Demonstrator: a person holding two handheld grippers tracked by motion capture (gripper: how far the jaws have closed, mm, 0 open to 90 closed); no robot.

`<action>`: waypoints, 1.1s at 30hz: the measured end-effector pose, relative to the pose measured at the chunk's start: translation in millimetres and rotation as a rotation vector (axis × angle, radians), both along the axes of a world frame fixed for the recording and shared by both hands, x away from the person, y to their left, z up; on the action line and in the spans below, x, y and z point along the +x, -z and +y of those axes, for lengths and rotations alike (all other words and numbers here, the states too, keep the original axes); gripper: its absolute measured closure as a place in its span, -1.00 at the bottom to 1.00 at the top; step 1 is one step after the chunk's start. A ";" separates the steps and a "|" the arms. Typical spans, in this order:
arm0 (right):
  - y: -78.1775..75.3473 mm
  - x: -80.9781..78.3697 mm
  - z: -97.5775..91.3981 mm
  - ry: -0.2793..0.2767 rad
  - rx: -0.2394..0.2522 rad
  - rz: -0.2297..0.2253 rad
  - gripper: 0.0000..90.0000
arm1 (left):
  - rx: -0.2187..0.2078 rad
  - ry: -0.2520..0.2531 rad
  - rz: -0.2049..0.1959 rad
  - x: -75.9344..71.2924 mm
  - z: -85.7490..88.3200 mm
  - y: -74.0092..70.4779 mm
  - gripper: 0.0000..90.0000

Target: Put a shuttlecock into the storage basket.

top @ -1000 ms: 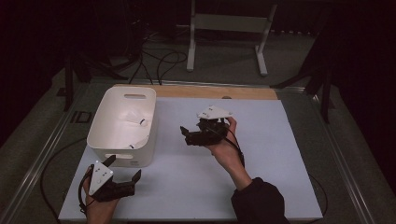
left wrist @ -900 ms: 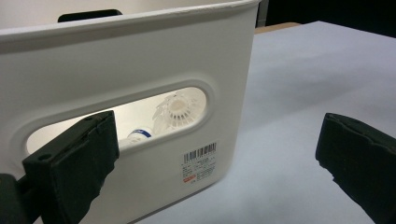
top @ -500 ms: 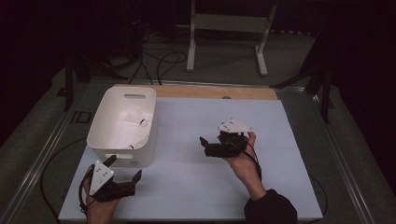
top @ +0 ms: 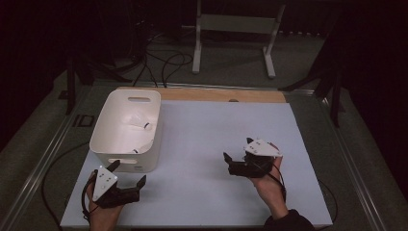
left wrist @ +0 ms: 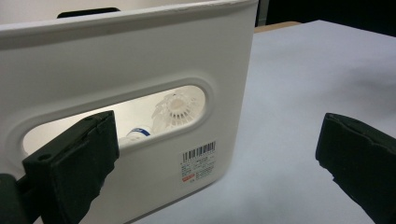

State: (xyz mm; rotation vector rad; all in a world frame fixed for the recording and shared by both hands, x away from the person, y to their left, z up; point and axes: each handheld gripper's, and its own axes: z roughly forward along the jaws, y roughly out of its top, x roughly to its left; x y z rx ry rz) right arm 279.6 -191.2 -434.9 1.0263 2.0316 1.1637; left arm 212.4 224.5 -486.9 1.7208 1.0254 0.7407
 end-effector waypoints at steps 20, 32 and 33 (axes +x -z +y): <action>21.6 -20.3 -40.6 0.037 0.074 -0.071 -0.83 | 0.001 -0.005 -0.011 -0.3 0.8 -0.4 -1.00; 32.6 -33.4 -55.6 0.058 0.140 -0.104 -0.83 | -0.004 -0.010 -0.028 -1.5 1.8 -2.4 -1.00; 32.4 -33.9 -56.6 0.064 0.147 -0.106 -0.83 | -0.003 -0.010 -0.029 -1.5 1.9 -2.6 -1.00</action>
